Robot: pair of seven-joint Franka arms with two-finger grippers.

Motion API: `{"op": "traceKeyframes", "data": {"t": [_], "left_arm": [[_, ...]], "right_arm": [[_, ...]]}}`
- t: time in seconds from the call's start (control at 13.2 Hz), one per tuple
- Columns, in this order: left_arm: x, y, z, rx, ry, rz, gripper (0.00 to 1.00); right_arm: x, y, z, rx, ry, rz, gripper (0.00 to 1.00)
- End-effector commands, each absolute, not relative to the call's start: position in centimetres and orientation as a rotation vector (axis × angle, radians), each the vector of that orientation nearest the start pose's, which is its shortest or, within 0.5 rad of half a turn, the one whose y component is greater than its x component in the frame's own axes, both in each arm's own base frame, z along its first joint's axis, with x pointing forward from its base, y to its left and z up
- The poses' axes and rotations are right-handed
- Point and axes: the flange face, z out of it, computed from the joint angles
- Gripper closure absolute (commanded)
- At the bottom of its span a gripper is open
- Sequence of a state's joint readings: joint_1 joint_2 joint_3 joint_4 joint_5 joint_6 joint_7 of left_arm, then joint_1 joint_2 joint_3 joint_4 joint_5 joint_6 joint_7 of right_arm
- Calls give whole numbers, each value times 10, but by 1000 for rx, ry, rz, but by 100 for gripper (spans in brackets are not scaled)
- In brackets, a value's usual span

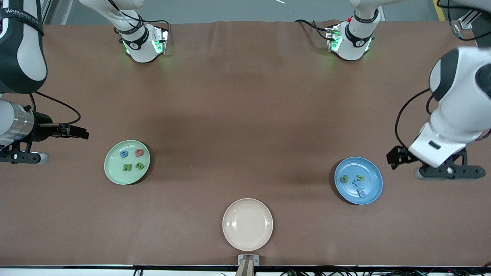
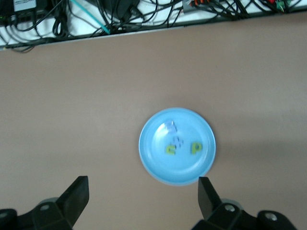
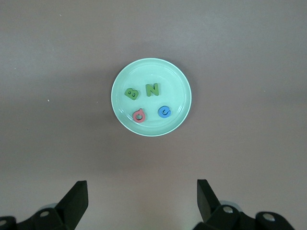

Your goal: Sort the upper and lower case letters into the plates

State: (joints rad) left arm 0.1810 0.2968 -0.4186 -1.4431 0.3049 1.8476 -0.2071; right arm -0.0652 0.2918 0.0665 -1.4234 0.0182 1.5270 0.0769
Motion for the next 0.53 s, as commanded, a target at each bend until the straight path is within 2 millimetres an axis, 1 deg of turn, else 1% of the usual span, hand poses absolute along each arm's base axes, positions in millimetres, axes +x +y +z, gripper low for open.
{"op": "traceKeyframes", "data": {"t": [0.0, 0.08, 0.15, 0.23, 0.3, 0.38, 0.45], "left_arm": [[620, -107, 580, -2989, 179, -210, 0], [607, -105, 596, -2990, 222, -191, 0], [598, -101, 605, -3003, 220, -169, 0], [585, -92, 619, -3024, 198, -143, 0], [569, -87, 626, -3045, 213, -91, 0], [556, -75, 633, -3063, 223, -58, 0], [548, -59, 632, -3106, 229, -26, 0]], "right_arm": [[618, -2, 526, -3074, 122, 286, 0], [610, -2, 527, -3079, 120, 270, 0], [601, -3, 529, -3082, 110, 236, 0], [594, 0, 530, -3089, 99, 201, 0], [588, 4, 532, -3094, 62, 184, 0], [586, 0, 533, -3097, 45, 176, 0], [584, 0, 538, -3101, 42, 169, 0]]}}
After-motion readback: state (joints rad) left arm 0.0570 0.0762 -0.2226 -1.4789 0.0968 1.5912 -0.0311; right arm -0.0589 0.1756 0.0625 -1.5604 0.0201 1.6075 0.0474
